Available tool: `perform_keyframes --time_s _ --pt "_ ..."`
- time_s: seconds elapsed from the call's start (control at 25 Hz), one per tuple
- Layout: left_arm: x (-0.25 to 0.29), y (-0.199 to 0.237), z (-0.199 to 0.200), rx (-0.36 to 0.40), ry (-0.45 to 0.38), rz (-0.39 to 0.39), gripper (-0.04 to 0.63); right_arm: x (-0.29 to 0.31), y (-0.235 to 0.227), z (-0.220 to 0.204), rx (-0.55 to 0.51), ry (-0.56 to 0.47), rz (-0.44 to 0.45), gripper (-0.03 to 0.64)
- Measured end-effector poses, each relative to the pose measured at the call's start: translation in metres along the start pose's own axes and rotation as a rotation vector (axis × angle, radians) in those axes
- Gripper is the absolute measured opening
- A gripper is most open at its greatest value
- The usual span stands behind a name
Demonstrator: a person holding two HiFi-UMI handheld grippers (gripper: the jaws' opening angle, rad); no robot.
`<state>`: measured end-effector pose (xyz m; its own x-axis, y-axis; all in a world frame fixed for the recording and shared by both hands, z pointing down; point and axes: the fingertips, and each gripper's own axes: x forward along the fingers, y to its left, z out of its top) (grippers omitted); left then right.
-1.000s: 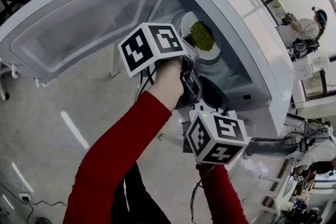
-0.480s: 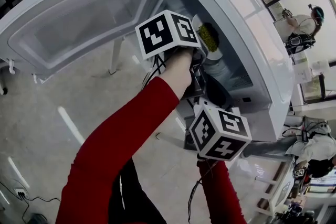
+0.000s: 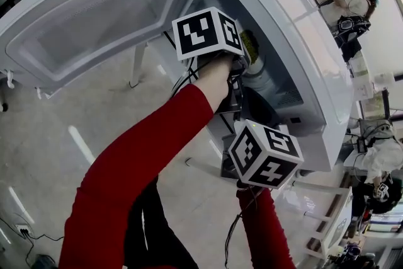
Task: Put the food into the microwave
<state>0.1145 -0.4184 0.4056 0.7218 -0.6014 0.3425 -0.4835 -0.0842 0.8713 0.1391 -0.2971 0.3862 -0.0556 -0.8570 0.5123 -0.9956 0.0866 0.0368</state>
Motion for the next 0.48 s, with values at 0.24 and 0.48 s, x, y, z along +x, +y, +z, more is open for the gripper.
perform_keyframes --time_s 0.24,0.48 --pt "0.0027 0.0037 0.0018 0.044 0.010 0.031 0.020 0.0024 -0.0005 -0.0017 0.005 0.011 -0.003 0.014" --pt "0.0043 0.0054 0.0022 0.079 0.030 0.054 0.023 0.0061 0.0007 -0.0039 0.010 0.030 -0.003 0.014"
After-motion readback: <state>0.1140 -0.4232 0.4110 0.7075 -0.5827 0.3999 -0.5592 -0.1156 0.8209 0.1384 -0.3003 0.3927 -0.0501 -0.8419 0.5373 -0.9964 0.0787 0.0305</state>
